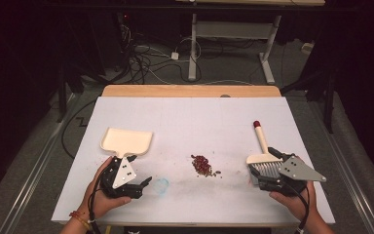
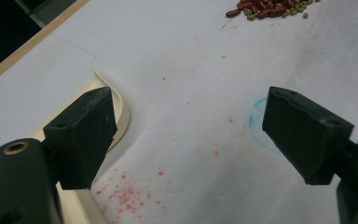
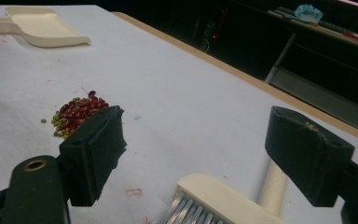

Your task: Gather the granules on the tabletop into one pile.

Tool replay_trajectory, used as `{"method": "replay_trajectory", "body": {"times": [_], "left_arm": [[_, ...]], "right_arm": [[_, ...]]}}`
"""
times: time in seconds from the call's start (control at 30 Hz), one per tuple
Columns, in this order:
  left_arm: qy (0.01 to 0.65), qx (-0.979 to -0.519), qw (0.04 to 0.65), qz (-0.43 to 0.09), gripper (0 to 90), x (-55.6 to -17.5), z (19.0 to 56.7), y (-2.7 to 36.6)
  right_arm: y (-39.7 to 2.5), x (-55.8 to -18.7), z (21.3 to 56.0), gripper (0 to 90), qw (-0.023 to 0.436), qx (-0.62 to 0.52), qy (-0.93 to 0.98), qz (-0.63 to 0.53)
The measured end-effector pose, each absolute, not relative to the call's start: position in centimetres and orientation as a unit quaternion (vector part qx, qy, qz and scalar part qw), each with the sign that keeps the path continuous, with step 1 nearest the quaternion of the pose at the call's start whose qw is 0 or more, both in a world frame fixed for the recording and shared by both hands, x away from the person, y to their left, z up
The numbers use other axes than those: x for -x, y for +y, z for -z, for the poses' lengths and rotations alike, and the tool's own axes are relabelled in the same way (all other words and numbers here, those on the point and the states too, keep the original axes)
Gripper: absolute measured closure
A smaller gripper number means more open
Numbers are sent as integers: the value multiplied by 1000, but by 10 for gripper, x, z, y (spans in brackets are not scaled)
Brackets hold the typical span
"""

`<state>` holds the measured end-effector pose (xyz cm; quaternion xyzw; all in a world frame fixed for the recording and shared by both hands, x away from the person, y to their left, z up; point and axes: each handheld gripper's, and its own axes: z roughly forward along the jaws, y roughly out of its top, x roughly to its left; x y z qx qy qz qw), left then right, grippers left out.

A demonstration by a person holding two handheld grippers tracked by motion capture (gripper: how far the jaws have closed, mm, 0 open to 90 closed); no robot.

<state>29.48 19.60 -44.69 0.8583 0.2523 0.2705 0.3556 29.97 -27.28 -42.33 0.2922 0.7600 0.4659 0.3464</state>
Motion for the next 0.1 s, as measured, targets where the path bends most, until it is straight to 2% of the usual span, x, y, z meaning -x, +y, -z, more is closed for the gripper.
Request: {"method": "replay_trajectory", "body": {"times": [0.1], "left_arm": [[252,-858,352,-277,167,-295,447,195]], "right_arm": [[-274,-300,423,201,345,-292,758,-471]]}}
